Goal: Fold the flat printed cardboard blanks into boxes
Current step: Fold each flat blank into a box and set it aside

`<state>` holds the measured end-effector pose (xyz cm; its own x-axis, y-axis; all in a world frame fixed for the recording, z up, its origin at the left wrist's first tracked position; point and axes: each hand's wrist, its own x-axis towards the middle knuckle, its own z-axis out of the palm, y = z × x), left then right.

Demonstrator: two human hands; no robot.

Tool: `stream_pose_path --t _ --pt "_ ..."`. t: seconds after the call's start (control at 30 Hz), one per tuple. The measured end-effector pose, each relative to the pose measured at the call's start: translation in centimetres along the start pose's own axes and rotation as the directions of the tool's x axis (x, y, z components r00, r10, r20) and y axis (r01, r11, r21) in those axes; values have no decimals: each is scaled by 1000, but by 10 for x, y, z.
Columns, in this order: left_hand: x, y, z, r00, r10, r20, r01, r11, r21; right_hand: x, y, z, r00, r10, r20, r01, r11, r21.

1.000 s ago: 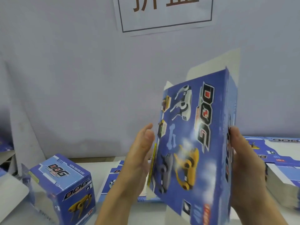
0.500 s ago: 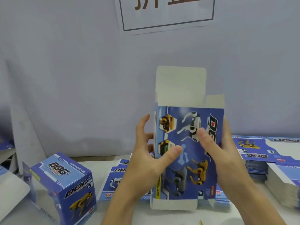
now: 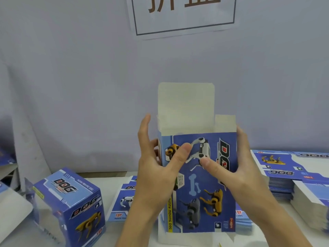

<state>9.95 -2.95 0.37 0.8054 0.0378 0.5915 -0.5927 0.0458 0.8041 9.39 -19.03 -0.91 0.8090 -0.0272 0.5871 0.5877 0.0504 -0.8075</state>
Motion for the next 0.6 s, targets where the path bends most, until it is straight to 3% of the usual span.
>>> stream_pose_path --t 0.13,0.43,0.6 --pt "-3 2 3 994 49 93 -50 999 15 -1 -4 1 998 -65 -2 65 998 -6" --pt "-4 -1 3 996 -16 82 18 1000 -16 1 -10 -2 997 22 71 -25 999 36" --pt "-4 4 11 995 43 -88 -46 998 -38 4 -22 5 996 66 -53 -64 997 48"
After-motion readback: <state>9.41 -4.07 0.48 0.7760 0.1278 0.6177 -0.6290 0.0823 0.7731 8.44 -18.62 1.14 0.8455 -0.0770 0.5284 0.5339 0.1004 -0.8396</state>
